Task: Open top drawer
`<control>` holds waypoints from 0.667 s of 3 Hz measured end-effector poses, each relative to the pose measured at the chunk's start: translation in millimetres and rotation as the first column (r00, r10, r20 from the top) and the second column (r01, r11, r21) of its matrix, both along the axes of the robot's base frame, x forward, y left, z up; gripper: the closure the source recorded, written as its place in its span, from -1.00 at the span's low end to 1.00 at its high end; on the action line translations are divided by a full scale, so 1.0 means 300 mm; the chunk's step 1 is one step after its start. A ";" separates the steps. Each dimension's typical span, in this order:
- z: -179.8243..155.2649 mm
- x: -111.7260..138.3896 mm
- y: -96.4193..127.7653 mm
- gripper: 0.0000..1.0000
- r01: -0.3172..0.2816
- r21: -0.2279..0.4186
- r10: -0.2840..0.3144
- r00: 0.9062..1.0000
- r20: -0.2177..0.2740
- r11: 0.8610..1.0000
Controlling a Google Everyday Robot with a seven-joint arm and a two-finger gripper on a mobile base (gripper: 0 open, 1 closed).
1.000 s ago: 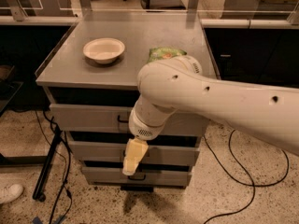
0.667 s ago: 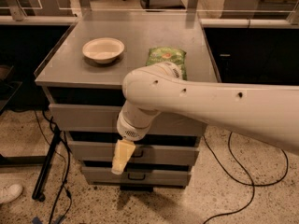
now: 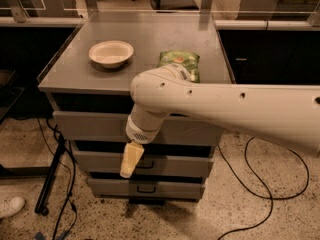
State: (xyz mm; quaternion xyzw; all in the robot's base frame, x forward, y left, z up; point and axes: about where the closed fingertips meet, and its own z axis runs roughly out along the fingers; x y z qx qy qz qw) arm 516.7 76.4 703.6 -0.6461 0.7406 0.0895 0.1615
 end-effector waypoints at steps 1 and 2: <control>-0.003 0.002 0.006 -1.00 -0.004 -0.004 0.004 1.000 0.000 1.000; -0.033 0.036 0.063 -1.00 -0.034 -0.014 0.034 0.999 0.003 0.999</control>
Offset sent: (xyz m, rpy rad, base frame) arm 0.0143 0.0261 -0.0122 -0.0102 0.0010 0.0382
